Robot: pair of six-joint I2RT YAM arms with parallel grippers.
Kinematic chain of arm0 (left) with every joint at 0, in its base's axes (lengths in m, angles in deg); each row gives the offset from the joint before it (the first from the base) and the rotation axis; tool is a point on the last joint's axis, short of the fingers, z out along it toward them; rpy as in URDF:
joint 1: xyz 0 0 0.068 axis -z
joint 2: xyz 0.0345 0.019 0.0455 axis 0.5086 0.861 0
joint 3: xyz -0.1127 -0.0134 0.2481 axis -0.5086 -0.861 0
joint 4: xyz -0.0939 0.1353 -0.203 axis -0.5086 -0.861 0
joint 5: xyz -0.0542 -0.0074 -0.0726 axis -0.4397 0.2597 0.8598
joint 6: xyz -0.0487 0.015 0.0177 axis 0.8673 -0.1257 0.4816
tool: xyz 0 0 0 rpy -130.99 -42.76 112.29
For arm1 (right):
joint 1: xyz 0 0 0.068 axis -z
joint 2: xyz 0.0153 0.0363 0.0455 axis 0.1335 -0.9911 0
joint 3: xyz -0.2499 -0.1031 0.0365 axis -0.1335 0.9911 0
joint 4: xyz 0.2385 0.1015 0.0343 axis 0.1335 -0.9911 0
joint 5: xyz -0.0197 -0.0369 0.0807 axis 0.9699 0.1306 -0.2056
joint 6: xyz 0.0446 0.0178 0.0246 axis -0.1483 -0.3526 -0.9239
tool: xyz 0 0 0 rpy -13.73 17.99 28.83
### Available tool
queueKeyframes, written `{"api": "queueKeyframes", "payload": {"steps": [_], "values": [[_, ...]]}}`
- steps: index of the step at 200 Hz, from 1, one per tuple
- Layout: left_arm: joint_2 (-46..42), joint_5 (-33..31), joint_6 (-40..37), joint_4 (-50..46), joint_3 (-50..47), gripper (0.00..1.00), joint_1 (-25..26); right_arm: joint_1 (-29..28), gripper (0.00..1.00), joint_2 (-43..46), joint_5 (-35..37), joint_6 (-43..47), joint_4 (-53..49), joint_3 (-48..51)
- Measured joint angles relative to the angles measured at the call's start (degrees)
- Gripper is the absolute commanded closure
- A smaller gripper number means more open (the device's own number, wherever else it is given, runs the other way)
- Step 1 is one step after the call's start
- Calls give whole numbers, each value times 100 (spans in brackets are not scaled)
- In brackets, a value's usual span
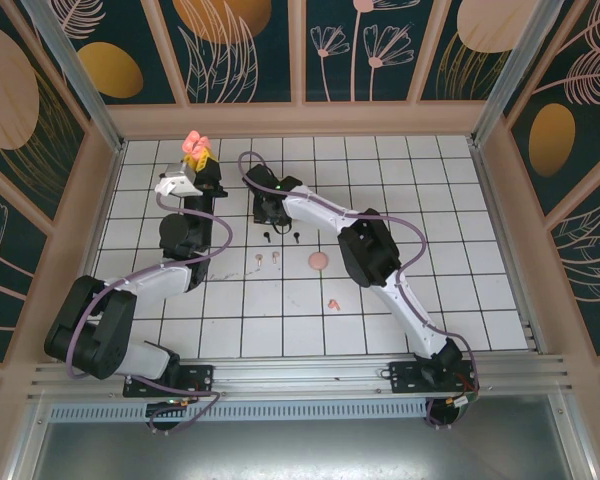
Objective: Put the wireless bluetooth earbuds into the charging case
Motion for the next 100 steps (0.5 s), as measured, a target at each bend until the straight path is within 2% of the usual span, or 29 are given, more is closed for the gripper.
{"api": "queueKeyframes", "payload": {"steps": [100], "values": [[31,42,68,4,0,100,0,-2,60,-203,155,-632,-490,-437]]}}
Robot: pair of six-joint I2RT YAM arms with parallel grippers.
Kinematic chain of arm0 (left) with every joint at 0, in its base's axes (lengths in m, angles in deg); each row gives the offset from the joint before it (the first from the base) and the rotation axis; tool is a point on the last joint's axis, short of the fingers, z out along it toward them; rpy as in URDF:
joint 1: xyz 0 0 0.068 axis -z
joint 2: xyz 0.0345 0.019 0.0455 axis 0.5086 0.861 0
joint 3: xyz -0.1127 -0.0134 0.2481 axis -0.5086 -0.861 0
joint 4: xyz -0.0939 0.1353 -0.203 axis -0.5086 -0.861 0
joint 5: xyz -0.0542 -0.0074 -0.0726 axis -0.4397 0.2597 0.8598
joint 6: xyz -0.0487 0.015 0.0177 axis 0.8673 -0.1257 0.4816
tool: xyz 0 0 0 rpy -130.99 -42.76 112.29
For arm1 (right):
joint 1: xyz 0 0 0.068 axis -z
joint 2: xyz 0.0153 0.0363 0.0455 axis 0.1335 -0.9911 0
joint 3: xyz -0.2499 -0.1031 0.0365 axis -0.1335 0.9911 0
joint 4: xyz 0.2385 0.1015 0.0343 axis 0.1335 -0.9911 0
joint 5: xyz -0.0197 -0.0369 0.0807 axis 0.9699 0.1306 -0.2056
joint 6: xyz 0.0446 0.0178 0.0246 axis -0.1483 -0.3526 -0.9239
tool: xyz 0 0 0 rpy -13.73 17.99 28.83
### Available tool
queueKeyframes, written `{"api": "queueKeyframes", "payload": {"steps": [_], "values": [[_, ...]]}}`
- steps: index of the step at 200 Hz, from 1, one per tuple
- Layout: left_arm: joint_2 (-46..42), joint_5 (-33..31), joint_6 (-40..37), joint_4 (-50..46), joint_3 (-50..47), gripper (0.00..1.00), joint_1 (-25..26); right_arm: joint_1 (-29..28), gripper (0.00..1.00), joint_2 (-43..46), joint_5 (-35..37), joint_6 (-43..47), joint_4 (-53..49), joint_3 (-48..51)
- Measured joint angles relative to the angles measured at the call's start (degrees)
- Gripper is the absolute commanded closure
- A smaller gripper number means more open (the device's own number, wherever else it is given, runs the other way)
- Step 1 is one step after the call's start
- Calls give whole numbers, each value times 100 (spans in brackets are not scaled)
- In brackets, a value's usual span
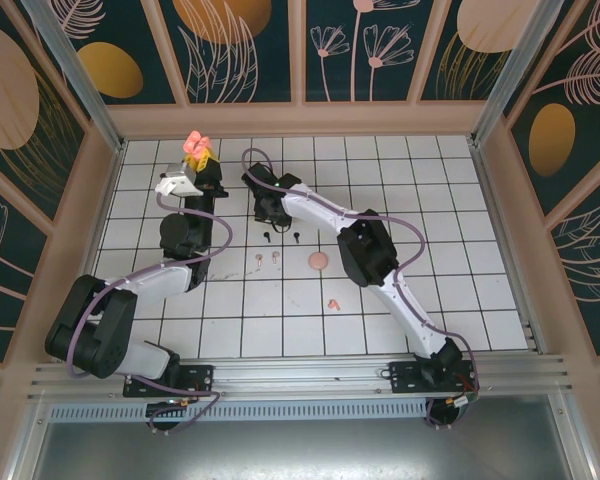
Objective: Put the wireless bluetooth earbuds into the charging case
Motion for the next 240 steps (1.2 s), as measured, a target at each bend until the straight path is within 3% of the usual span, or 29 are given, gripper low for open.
{"api": "queueKeyframes", "payload": {"steps": [53,148,192,240], "values": [[22,13,39,2,-2,100,0,-37,64,-245,184,-131,-356,-457],[22,13,39,4,-17,100,0,-44,80,-254,229,-144,-439,-507],[22,13,39,2,-24,100,0,-42,81,-232,234,-138,-190,-411],[17,109,37,-7,-24,100,0,-11,80,168,247,-28,468,376]]}}
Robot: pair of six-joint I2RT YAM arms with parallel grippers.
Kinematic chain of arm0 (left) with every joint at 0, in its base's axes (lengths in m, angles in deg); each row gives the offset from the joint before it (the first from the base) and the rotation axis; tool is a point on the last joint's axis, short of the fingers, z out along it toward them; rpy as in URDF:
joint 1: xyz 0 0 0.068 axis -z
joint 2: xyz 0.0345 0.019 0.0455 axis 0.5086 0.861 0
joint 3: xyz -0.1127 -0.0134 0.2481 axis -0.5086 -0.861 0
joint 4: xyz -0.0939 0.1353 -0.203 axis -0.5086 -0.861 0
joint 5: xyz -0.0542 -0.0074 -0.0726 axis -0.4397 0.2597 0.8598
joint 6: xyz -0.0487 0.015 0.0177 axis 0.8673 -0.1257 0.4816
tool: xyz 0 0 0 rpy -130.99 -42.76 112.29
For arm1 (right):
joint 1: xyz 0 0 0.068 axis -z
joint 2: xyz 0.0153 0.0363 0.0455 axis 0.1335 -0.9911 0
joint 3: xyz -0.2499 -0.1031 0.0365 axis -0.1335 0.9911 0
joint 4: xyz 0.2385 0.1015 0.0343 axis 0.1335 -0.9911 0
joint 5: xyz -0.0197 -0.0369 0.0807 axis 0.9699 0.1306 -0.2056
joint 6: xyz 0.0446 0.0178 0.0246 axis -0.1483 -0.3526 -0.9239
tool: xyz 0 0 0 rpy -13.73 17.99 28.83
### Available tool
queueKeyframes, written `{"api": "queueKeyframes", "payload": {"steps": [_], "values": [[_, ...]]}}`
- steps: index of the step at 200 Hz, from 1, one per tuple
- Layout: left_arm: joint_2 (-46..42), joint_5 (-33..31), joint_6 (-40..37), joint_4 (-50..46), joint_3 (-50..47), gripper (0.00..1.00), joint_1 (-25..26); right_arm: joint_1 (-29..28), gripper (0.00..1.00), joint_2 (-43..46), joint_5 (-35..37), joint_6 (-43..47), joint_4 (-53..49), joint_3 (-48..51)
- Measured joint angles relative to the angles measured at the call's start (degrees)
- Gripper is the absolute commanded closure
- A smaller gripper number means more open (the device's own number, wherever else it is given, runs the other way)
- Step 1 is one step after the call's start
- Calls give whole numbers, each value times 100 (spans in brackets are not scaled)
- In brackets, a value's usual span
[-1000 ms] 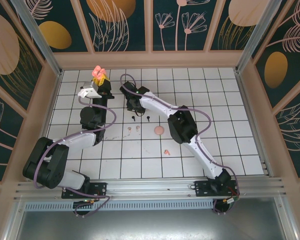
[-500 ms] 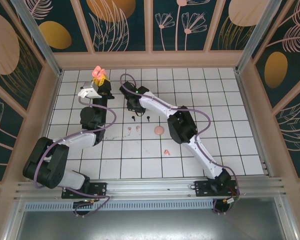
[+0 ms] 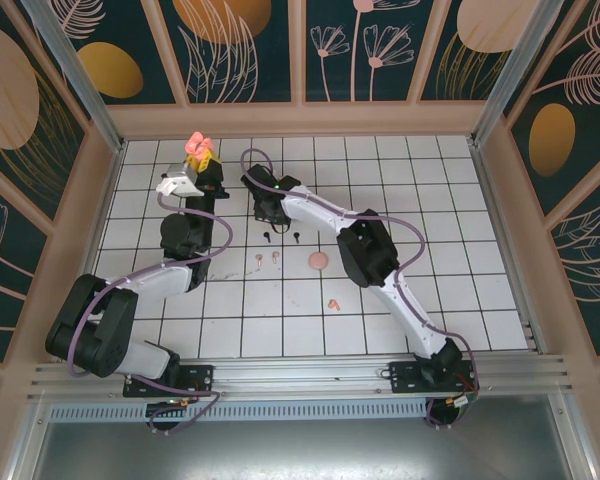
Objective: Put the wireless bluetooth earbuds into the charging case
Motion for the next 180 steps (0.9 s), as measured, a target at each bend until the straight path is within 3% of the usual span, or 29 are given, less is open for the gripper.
{"api": "queueKeyframes", "payload": {"steps": [86,180], "values": [[-114,326,-26,-50,-74,100,0,291,79,997,111,476,651,931],[-262,1440,-105,35,-310,100,0,389,79,3353,105,1325,1714,2424]]}}
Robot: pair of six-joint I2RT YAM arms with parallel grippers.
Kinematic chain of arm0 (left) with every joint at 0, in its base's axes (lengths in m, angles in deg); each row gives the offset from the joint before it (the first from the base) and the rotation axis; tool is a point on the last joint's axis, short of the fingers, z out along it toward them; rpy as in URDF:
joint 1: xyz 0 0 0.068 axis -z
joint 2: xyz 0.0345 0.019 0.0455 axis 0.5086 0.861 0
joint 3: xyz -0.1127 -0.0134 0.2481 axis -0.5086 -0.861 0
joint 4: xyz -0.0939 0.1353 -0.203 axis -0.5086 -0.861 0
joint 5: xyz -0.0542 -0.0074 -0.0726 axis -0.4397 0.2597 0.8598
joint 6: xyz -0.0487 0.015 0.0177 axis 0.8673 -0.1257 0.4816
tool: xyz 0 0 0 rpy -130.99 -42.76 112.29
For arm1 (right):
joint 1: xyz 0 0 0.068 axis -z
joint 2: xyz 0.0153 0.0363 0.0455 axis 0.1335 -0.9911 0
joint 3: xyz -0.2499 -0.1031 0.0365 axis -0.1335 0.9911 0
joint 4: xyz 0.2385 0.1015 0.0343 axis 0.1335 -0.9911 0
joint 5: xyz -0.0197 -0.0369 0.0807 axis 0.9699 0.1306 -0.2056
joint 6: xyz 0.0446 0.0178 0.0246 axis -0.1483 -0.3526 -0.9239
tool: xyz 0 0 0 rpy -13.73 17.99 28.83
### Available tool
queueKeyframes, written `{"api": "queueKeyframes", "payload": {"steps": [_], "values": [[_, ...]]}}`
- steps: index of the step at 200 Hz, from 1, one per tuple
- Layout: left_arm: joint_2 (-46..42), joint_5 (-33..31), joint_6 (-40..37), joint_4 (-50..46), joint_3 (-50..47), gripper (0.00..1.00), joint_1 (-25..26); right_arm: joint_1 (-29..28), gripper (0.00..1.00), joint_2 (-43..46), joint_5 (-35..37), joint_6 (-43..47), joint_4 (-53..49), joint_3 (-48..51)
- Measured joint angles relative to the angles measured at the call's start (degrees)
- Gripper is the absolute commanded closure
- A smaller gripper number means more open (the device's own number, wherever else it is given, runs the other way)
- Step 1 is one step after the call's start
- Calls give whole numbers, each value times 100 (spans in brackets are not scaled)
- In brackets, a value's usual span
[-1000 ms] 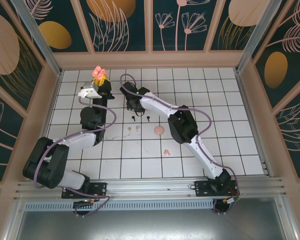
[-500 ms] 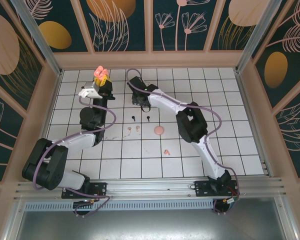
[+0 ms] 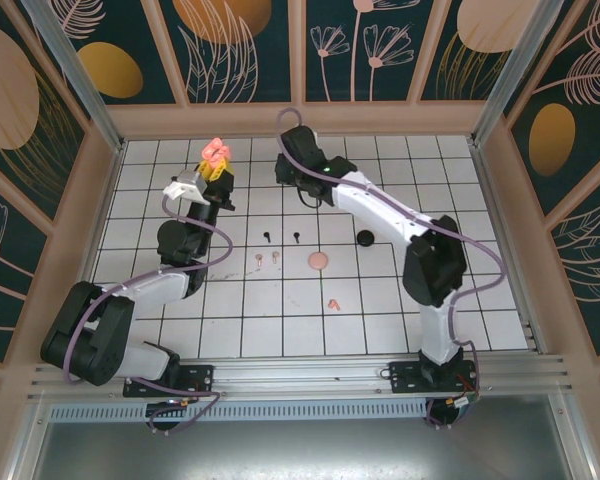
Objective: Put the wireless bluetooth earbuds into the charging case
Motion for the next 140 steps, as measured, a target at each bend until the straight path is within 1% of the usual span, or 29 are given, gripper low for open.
{"api": "queueKeyframes", "payload": {"steps": [61,86,111,140], "values": [[28,1268,42,22,0,100,15,11,77,1779,-269,470,1172,1362],[79,1615,-50,-76,2,100,131,35,76,2387,-487,623,1685,1838],[127,1587,-507,-306,70,100,505,37,76,2844,-789,756,2240,2267],[365,1165,-1088,-227,160,100,964,37,76,3283,-1209,855,2920,2817]]}}
